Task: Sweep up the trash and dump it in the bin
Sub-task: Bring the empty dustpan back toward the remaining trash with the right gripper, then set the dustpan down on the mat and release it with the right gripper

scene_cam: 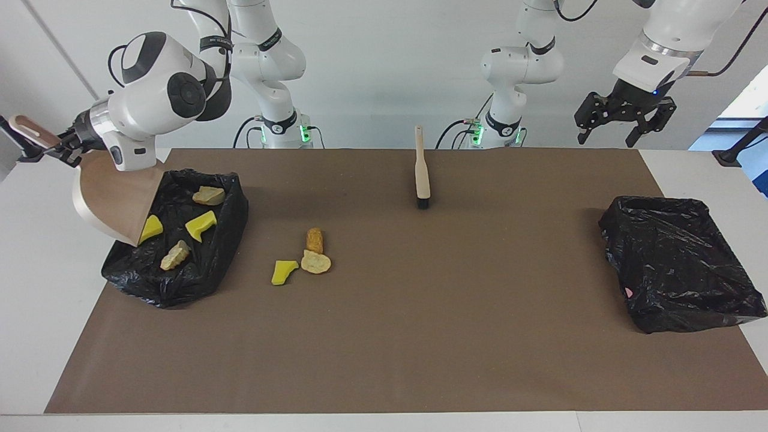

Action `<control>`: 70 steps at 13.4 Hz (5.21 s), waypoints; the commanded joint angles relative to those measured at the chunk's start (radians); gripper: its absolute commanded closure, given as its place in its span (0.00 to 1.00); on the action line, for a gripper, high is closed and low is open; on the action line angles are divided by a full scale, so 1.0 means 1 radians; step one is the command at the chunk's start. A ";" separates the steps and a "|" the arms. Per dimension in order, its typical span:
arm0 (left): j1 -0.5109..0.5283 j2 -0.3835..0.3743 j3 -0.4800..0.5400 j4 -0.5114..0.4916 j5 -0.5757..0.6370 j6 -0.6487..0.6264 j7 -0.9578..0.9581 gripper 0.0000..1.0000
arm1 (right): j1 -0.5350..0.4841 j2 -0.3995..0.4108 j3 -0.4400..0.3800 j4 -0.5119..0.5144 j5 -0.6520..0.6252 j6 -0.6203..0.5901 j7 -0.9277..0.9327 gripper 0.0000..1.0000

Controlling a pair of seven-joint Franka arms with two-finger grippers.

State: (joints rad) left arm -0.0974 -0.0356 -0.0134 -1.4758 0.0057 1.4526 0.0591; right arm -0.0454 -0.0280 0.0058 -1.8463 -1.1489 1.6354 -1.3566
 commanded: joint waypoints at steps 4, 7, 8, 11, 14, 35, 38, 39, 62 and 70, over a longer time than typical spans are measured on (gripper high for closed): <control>0.025 0.002 -0.025 0.019 0.002 -0.028 0.008 0.00 | -0.002 -0.009 0.135 0.130 0.340 -0.175 0.293 1.00; 0.042 0.000 -0.043 0.018 0.000 -0.024 0.005 0.00 | -0.002 -0.010 0.171 0.130 0.524 -0.170 0.489 1.00; 0.042 0.000 -0.042 0.018 0.000 -0.024 0.005 0.00 | -0.001 -0.009 0.180 0.130 0.587 -0.167 0.564 1.00; 0.042 0.000 -0.036 0.018 0.002 -0.020 0.007 0.00 | 0.033 0.014 0.261 0.174 0.750 -0.169 0.845 1.00; 0.042 -0.001 -0.034 0.018 0.002 -0.023 0.005 0.00 | 0.162 0.135 0.261 0.266 0.840 -0.163 1.150 1.00; 0.044 -0.001 -0.033 0.018 0.004 -0.026 0.005 0.00 | 0.510 0.652 0.263 0.464 1.124 0.325 2.065 1.00; 0.044 -0.001 -0.033 0.018 0.004 -0.026 0.005 0.00 | 0.510 0.672 0.263 0.458 1.129 0.365 2.065 1.00; 0.044 -0.001 -0.033 0.018 0.004 -0.026 0.005 0.00 | 0.509 0.674 0.263 0.458 1.137 0.366 2.065 1.00; 0.044 -0.001 -0.033 0.018 0.004 -0.026 0.005 0.00 | 0.605 0.022 0.264 -0.181 1.363 0.288 2.070 0.00; 0.044 -0.003 -0.033 0.018 0.004 -0.026 0.005 0.00 | 0.772 0.039 0.264 -0.349 1.407 0.532 2.200 0.00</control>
State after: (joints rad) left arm -0.0704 -0.0367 -0.0344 -1.4733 0.0056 1.4500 0.0590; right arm 0.6920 0.0025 0.2740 -2.1574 0.2331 2.0954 0.8004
